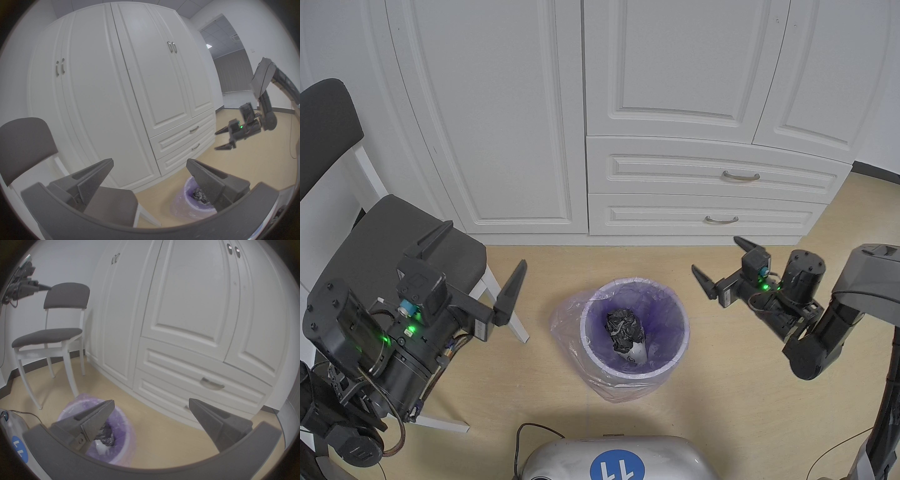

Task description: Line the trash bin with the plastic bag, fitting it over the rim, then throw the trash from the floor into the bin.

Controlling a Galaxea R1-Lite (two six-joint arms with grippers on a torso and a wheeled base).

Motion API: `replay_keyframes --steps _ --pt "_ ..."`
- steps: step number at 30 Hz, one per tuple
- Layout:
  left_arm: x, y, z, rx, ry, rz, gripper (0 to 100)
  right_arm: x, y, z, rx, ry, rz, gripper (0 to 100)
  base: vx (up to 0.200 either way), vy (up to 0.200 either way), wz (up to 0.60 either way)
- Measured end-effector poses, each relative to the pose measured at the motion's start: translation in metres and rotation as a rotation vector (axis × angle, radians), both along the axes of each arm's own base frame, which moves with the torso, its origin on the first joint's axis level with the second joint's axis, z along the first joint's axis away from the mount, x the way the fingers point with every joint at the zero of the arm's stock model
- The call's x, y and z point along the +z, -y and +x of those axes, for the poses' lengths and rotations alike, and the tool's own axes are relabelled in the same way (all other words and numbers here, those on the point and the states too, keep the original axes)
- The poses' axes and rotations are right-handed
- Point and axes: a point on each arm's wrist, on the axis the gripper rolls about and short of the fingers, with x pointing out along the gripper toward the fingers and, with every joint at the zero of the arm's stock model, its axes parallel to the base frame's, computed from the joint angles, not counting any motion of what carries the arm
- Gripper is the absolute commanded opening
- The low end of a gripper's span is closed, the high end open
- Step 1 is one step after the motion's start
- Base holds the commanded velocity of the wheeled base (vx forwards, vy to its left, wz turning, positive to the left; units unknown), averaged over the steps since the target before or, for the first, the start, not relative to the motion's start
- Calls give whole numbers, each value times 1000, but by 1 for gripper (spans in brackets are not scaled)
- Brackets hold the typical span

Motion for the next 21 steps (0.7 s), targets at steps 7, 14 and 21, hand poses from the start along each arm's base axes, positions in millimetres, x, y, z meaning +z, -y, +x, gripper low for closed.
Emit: replay_keyframes --steps 7,14,21 --pt "31 -23 12 107 108 -104 100 54 28 -23 -54 127 48 100 0 0 0" --pt "61 -54 15 218 213 -227 100 99 52 -51 -98 236 144 100 0 0 0" --pt "82 -92 13 376 306 -268 100 129 69 -87 -138 262 447 100 0 0 0"
